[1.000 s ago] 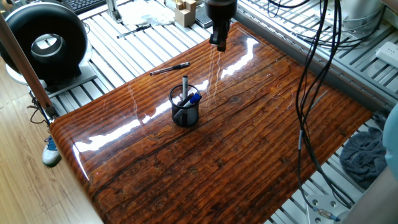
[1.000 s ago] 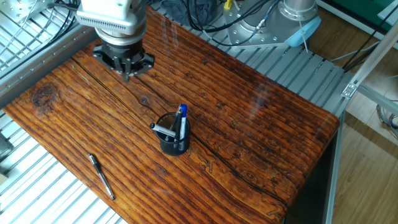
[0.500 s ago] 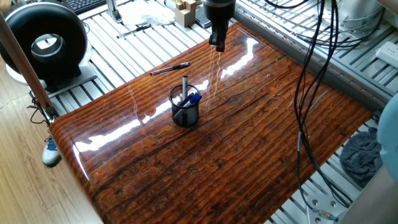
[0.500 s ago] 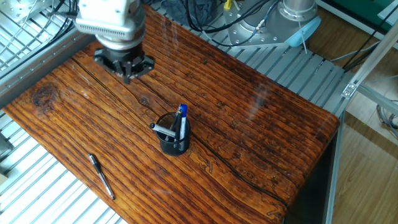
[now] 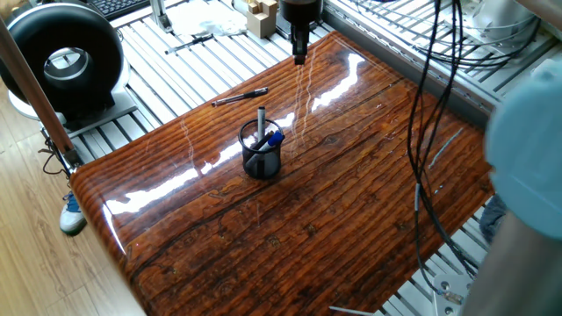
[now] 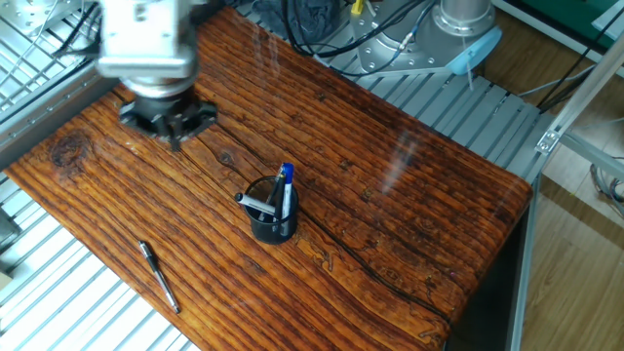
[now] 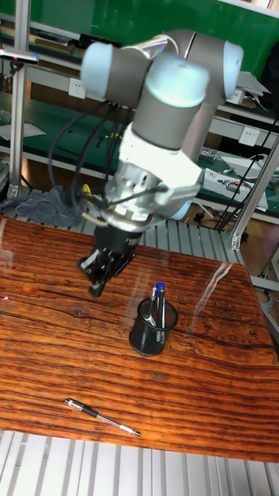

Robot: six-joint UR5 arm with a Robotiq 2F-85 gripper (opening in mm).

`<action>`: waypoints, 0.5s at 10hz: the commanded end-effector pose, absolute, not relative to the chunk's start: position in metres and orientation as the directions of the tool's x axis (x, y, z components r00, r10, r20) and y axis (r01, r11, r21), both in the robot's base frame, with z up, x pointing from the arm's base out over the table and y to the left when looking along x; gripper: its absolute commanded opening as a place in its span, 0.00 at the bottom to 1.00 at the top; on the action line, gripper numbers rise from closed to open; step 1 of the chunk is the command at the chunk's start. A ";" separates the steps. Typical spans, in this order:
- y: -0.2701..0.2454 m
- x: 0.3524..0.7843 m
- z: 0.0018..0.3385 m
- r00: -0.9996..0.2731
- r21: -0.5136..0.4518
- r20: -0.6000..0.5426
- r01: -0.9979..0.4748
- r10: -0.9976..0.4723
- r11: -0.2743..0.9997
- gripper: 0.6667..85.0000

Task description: Put the pen into the pen holder

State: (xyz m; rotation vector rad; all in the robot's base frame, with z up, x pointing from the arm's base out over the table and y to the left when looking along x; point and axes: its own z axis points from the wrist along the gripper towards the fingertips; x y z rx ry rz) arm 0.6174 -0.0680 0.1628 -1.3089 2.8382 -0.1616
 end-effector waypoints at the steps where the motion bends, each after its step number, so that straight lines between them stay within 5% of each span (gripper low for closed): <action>1: -0.065 0.644 0.151 -0.601 -0.064 -0.010 -0.797 -0.799 0.601 0.13; 5: -0.044 0.650 0.124 -0.558 -0.012 -0.030 -0.829 -0.829 0.559 0.25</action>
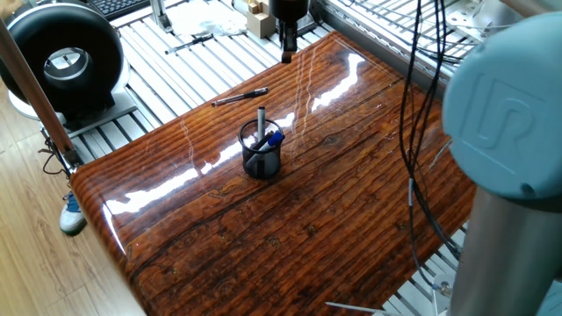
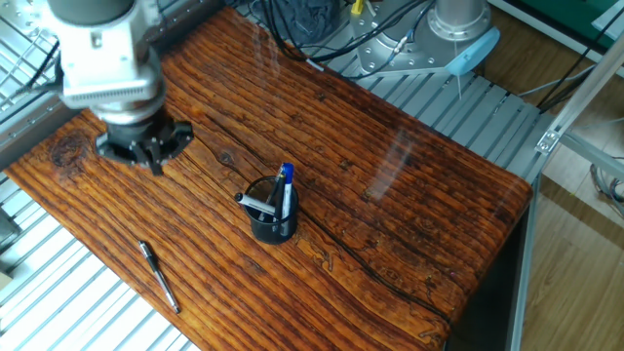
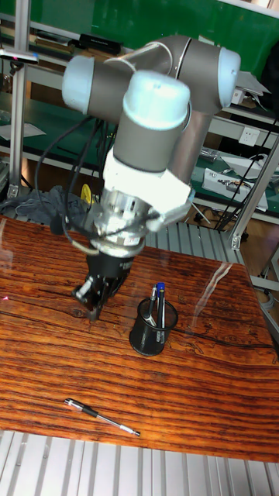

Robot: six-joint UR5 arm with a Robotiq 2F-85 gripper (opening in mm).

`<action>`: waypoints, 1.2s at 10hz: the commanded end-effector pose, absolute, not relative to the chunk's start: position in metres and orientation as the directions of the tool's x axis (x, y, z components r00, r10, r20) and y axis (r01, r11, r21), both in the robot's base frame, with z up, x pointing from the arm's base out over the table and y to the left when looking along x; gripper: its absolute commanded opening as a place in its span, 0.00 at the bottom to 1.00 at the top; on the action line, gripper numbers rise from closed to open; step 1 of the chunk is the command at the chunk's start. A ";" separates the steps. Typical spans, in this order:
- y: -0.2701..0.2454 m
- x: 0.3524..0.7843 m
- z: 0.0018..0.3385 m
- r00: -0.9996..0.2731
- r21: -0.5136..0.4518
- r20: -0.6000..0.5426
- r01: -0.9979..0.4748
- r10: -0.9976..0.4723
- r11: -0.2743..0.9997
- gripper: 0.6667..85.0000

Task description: Put the pen into the pen holder

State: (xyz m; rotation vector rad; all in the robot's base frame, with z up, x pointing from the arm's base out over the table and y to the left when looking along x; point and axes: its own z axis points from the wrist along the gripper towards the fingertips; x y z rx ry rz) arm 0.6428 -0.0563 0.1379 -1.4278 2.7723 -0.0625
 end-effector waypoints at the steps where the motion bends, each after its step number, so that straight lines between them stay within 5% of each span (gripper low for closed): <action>1: -0.044 0.653 0.119 -0.556 -0.017 -0.024 -0.831 -0.831 0.556 0.26; 12: -0.049 0.676 0.101 -0.567 -0.079 0.017 -0.822 -0.824 0.564 0.34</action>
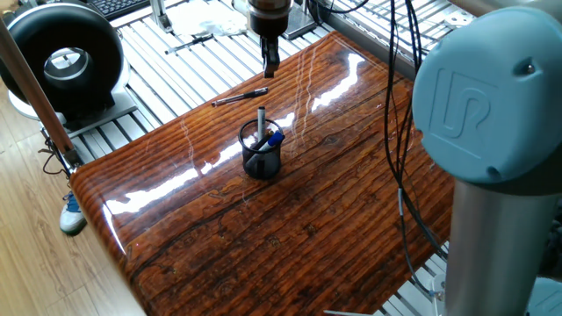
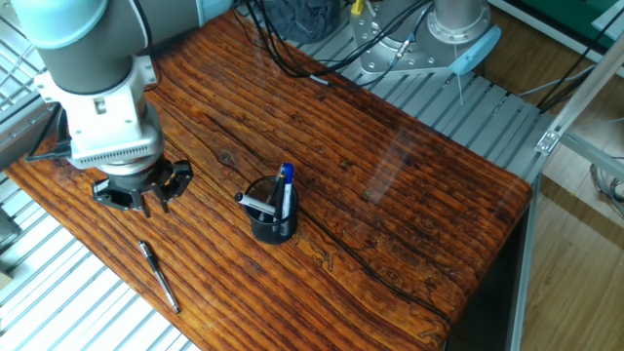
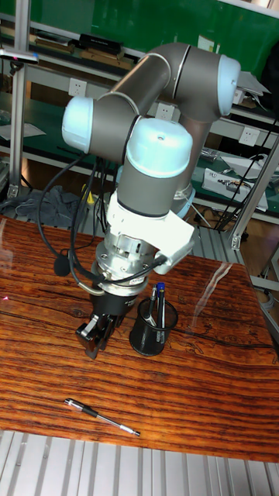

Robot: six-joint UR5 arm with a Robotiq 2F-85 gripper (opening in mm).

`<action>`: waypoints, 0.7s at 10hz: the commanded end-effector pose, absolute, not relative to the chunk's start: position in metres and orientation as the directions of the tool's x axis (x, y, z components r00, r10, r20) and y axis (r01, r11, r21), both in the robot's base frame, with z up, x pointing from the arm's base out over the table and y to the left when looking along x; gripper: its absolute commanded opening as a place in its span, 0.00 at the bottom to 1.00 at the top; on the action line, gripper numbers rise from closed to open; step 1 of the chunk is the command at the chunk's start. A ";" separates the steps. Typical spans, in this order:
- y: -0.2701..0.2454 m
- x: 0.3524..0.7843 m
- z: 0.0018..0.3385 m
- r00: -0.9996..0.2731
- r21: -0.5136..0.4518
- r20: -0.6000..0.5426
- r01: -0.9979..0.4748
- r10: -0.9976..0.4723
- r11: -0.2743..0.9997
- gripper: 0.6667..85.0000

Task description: Put the pen into the pen holder

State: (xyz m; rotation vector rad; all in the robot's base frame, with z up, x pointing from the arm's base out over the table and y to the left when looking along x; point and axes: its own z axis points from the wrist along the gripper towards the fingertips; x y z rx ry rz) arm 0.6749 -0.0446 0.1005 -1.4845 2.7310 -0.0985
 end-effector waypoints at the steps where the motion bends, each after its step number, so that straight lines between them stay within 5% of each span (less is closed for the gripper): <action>1: -0.049 0.676 0.101 -0.578 -0.080 0.014 -0.814 -0.816 0.575 0.34; 7: -0.046 0.684 0.089 -0.585 -0.040 0.003 -0.811 -0.811 0.584 0.36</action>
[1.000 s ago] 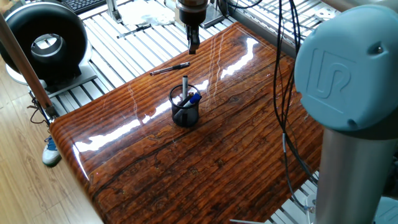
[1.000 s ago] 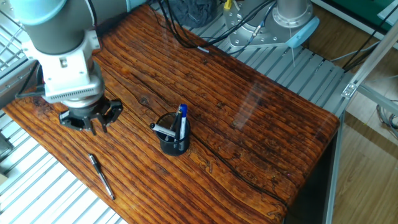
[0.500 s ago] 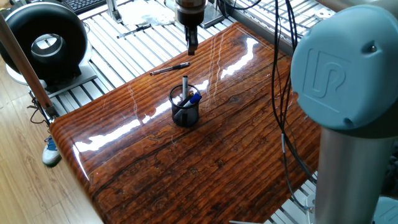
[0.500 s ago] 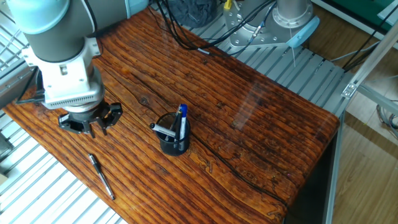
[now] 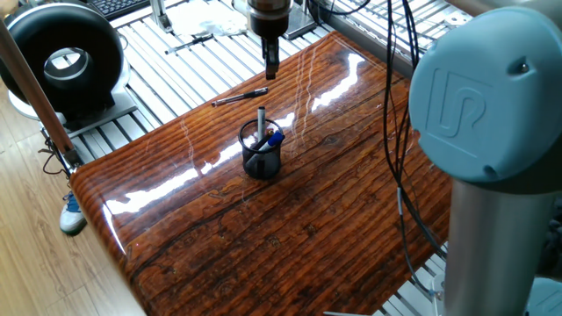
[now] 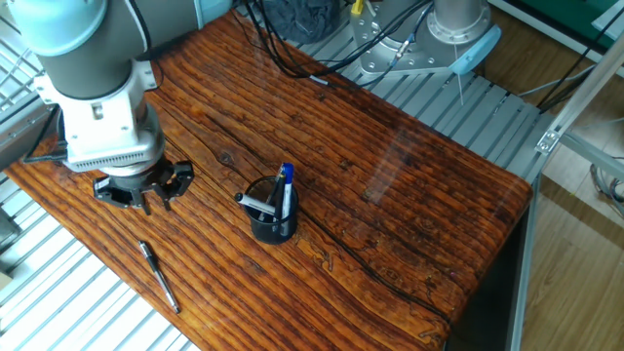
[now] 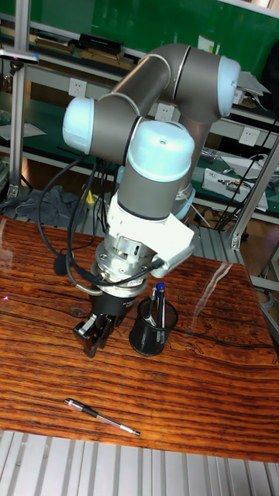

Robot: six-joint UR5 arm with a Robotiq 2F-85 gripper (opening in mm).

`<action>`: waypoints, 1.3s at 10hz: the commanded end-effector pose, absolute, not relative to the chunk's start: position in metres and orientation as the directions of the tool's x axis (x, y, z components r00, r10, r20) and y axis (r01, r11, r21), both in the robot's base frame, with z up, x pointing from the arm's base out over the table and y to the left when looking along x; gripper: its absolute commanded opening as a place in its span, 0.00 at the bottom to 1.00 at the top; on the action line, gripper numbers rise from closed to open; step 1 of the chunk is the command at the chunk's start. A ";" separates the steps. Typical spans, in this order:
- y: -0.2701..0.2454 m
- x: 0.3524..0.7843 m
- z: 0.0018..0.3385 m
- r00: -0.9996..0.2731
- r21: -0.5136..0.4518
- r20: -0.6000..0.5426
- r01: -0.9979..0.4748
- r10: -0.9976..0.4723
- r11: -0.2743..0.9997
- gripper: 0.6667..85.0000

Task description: Put the pen into the pen holder

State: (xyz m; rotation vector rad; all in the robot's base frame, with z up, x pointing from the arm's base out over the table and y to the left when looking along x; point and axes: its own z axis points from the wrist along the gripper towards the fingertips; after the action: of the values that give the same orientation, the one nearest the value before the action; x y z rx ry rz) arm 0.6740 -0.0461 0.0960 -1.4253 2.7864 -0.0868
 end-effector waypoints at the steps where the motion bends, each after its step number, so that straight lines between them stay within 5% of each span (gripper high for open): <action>1: -0.050 0.691 0.083 -0.566 -0.054 0.011 -0.824 -0.824 0.564 0.36; 10: -0.038 0.739 0.067 -0.427 -0.103 -0.012 -0.899 -0.904 0.426 0.38; 13: -0.019 0.751 0.055 -0.425 -0.047 -0.083 -0.902 -0.901 0.430 0.38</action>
State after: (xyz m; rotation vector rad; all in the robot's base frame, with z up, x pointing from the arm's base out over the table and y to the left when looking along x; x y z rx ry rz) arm 0.7379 -0.0348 0.0624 -1.6454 2.6011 -0.0850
